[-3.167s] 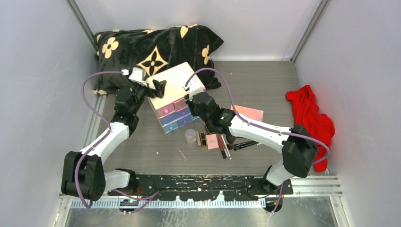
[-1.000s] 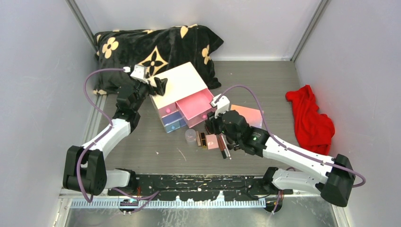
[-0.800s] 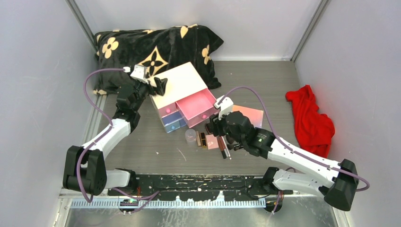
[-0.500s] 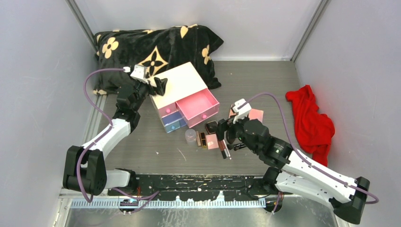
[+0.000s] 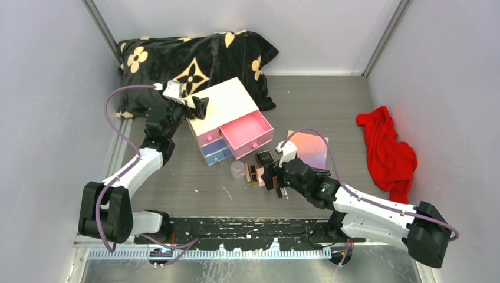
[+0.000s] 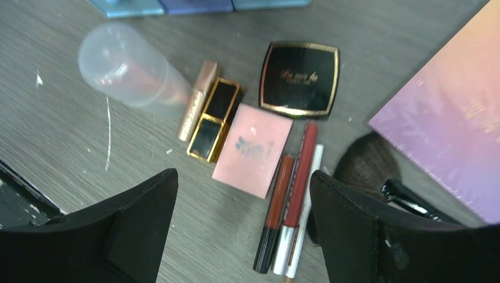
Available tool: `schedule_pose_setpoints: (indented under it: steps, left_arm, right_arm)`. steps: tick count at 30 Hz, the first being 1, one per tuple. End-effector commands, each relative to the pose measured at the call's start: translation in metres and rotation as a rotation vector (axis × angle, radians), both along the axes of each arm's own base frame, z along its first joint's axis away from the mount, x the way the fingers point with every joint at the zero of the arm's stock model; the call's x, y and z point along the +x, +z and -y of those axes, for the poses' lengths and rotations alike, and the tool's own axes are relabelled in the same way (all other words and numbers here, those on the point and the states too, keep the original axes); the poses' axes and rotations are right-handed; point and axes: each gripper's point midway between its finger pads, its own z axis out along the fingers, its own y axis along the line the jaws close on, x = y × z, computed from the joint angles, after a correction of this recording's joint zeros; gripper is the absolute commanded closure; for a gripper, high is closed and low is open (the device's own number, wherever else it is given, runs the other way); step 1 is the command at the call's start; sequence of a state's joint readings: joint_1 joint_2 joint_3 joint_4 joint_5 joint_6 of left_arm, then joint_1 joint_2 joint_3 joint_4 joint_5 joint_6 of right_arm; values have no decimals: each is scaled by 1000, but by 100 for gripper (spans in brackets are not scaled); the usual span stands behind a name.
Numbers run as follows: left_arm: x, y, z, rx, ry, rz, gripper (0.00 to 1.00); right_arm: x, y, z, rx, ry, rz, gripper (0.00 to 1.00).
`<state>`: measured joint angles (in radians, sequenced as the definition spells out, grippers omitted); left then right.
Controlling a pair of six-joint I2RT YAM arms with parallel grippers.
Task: Organize the makeup
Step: Open the drawer in the storage box, then pick up the makeup from the center of the board.
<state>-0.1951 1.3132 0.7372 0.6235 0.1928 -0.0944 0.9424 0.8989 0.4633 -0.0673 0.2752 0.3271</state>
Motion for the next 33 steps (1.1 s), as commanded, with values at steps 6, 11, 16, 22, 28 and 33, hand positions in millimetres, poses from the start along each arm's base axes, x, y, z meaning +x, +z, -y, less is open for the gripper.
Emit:
schedule_pose_setpoints:
  steps: [6,11,16,22,28,33]
  left_arm:
    - [-27,-136,-15,124,30,-426,3]
    - [-27,-135,-15,124,30,-424,3]
    - [-28,-135,-15,123,32,-417,3]
    - [-29,-134,-15,121,29,-414,3]
    - [-29,-134,-15,121,29,-411,3]
    - [-29,-134,-15,121,29,-412,3]
  right_arm:
    - [-7,23,-37,154,65,94,12]
    - [-11,27,-56,173,98,132,12]
    - [-13,29,-79,157,132,182,12]
    - [-16,28,-106,146,153,238,3]
    - [-6,27,-110,151,102,258,0]
    - [4,27,-118,110,95,305,0]
